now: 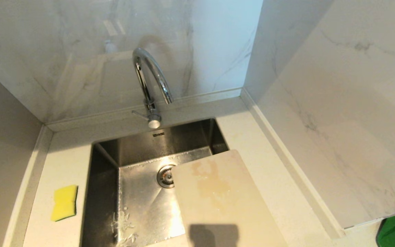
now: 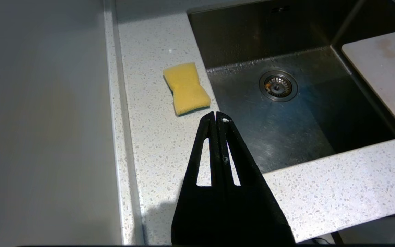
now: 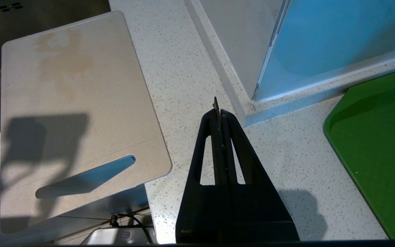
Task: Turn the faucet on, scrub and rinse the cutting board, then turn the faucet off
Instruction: Turn on the tap
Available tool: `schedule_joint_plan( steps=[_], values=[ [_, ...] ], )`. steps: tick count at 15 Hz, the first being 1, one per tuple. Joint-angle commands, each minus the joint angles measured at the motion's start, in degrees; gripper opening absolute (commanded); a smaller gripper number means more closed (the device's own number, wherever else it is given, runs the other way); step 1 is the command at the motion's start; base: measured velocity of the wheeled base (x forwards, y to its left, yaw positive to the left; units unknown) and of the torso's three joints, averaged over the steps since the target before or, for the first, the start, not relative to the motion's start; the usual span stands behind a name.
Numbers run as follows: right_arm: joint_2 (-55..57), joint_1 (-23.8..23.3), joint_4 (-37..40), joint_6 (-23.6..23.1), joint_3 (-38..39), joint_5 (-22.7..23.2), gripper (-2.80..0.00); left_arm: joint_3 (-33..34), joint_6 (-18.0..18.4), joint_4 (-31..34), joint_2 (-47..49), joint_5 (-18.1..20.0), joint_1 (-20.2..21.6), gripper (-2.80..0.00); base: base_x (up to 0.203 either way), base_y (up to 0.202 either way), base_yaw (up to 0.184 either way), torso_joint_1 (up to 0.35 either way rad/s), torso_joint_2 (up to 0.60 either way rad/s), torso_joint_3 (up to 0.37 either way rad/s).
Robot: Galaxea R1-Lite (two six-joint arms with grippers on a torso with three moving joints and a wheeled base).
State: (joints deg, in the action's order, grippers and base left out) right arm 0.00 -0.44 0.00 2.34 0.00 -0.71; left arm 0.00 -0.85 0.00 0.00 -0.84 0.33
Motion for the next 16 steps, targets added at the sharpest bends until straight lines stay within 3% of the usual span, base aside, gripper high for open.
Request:
schedule_joint_plan(
  steps=[1,16],
  values=[
    [-0.1,0.0,0.0,0.0,0.0,0.0,-2.80,0.0,0.1,0.0,0.0,0.0,0.0,-2.80,0.000,0.000,0.000,0.000,0.00,0.000],
    [-0.1,0.0,0.0,0.0,0.0,0.0,-2.80,-1.9,0.8,1.2,1.3,0.1,0.0,-2.80,0.000,0.000,0.000,0.000,0.00,0.000]
  ],
)
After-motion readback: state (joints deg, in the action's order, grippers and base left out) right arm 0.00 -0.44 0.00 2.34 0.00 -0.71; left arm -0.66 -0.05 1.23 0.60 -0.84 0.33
